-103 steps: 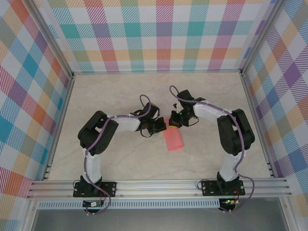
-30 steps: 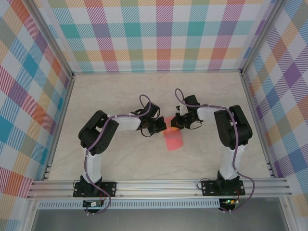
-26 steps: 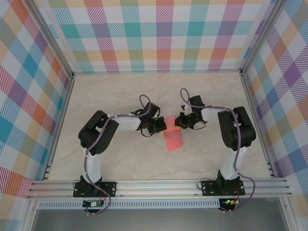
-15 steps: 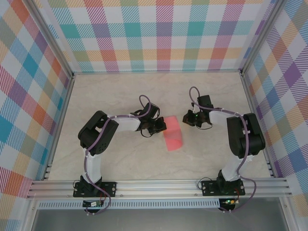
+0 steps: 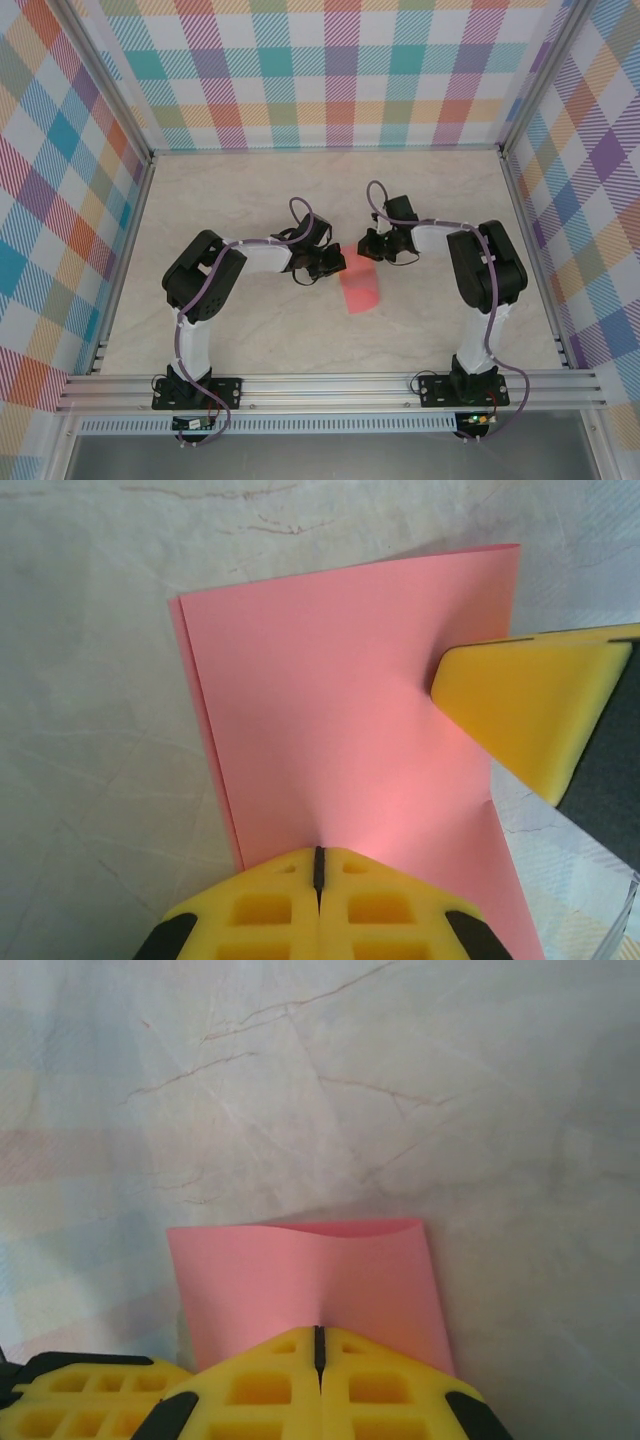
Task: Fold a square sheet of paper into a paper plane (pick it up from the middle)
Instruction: Fold the square sheet of paper in half at the center of the table.
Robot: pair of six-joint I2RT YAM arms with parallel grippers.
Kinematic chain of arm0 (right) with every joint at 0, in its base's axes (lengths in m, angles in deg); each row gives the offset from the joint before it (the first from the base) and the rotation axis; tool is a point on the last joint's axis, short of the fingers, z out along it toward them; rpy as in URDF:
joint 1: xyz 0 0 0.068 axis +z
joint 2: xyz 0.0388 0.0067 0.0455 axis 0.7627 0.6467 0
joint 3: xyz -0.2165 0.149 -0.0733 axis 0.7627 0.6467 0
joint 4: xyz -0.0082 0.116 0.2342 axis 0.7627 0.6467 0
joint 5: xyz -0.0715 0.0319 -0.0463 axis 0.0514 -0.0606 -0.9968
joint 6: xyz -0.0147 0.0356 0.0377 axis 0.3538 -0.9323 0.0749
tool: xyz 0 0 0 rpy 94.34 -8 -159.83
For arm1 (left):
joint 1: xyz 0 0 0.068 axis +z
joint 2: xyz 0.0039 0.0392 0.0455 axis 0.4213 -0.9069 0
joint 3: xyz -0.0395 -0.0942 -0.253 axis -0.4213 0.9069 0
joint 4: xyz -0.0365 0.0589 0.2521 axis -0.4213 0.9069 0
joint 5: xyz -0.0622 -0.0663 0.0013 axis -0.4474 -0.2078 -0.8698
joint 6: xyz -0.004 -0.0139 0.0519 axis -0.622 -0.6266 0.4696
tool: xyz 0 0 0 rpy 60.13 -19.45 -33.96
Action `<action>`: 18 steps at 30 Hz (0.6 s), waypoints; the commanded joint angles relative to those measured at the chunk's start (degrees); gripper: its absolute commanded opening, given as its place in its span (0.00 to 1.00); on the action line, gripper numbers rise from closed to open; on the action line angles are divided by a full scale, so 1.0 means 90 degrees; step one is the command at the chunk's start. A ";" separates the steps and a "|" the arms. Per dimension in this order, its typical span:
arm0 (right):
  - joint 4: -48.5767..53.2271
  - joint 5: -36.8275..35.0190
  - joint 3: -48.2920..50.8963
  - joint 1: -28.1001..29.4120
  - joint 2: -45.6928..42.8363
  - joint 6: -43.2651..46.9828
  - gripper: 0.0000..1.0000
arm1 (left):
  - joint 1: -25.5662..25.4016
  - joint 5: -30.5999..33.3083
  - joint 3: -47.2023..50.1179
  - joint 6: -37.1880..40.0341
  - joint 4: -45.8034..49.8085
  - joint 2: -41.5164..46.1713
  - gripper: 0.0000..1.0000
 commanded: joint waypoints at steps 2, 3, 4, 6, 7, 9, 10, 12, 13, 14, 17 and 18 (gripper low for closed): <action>0.0069 -0.0870 -0.0017 -0.0370 0.0126 -0.0292 0.00 | -0.0075 0.1283 0.0953 0.0155 0.2473 -0.1197 0.00; 0.0001 -0.0923 0.0069 -0.0477 0.0081 -0.0371 0.00 | -0.0074 0.1286 0.0977 0.0146 0.2448 -0.1202 0.00; -0.0026 -0.0979 0.0130 -0.0551 0.0024 -0.0436 0.00 | -0.0075 0.1274 0.1003 0.0141 0.2420 -0.1207 0.00; -0.0156 -0.1216 0.0284 -0.0641 -0.0192 -0.0516 0.00 | -0.0075 0.1259 0.1011 0.0156 0.2397 -0.1215 0.00; -0.0177 -0.1287 0.0309 -0.0648 -0.0284 -0.0525 0.00 | -0.0075 0.1257 0.1013 0.0155 0.2396 -0.1226 0.00; -0.0217 -0.1296 0.0292 -0.0639 -0.0438 -0.0521 0.00 | -0.0073 0.1259 0.1011 0.0158 0.2396 -0.1236 0.00; -0.0236 -0.1226 0.0281 -0.0634 -0.0484 -0.0517 0.00 | -0.0075 0.1259 0.1004 0.0158 0.2396 -0.1236 0.00; -0.0470 -0.0894 0.0317 -0.0579 -0.0601 -0.0475 0.00 | -0.0075 0.1242 0.0983 0.0161 0.2401 -0.1227 0.00; -0.0587 -0.0701 0.0359 -0.0541 -0.0629 -0.0441 0.00 | -0.0075 0.1252 0.0977 0.0160 0.2406 -0.1226 0.00; -0.0746 -0.0503 0.0418 -0.0469 -0.0684 -0.0424 0.00 | -0.0075 0.1257 0.0967 0.0172 0.2415 -0.1223 0.00; -0.1010 0.0019 0.0467 -0.0279 -0.0705 -0.0344 0.00 | -0.0070 0.1254 0.0945 0.0170 0.2418 -0.1226 0.00; -0.0954 0.0143 0.0399 -0.0202 -0.0614 -0.0336 0.00 | -0.0080 0.1249 0.0942 0.0173 0.2411 -0.1235 0.00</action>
